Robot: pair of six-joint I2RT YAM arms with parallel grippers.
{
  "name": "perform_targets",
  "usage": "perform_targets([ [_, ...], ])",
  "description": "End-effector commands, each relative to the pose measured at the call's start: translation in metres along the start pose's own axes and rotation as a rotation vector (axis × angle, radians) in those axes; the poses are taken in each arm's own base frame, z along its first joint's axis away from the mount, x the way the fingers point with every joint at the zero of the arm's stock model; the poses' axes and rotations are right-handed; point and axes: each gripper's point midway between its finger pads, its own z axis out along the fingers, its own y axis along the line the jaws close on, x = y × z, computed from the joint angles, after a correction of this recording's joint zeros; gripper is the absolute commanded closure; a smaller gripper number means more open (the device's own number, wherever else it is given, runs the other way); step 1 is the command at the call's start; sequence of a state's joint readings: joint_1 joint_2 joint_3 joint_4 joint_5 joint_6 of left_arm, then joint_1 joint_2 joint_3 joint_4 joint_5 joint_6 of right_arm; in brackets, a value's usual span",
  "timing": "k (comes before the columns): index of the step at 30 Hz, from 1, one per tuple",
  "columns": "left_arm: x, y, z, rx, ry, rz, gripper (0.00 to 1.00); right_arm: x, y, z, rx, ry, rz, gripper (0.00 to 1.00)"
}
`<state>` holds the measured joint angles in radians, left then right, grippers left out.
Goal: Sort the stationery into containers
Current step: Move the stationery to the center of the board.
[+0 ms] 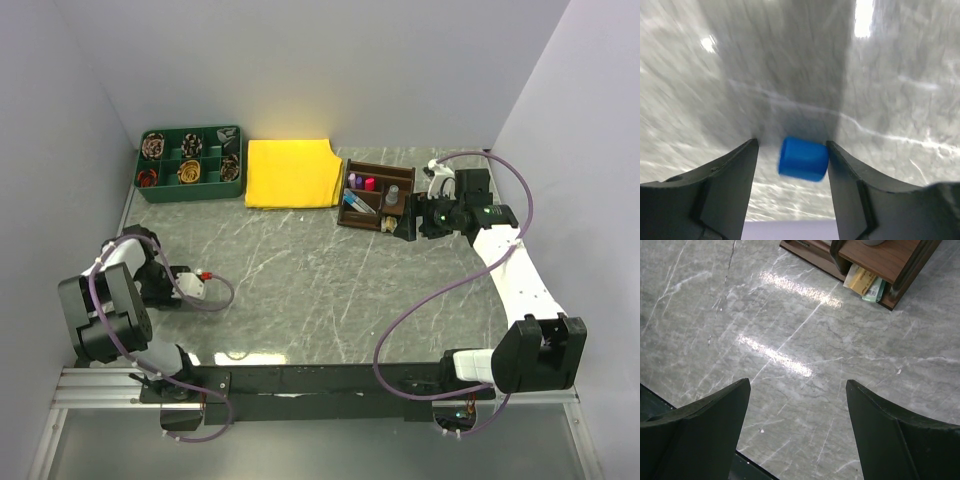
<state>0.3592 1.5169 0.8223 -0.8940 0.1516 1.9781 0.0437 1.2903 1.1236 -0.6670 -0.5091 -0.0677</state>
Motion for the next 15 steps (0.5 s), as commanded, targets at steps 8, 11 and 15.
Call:
perform_targets([
  [8, -0.061, 0.023, 0.022, -0.042, -0.204, 0.27, 0.51, -0.011, 0.008, -0.007, -0.014, -0.061, -0.033, 0.15],
  [11, -0.084, 0.039, 0.021, -0.077, -0.275, 0.297, 0.55, -0.011, 0.008, -0.003, -0.019, -0.057, -0.038, 0.15],
  [15, -0.13, 0.057, 0.02, -0.056, -0.404, 0.315, 0.59, -0.01, 0.006, 0.0, -0.02, -0.046, -0.037, 0.15],
])
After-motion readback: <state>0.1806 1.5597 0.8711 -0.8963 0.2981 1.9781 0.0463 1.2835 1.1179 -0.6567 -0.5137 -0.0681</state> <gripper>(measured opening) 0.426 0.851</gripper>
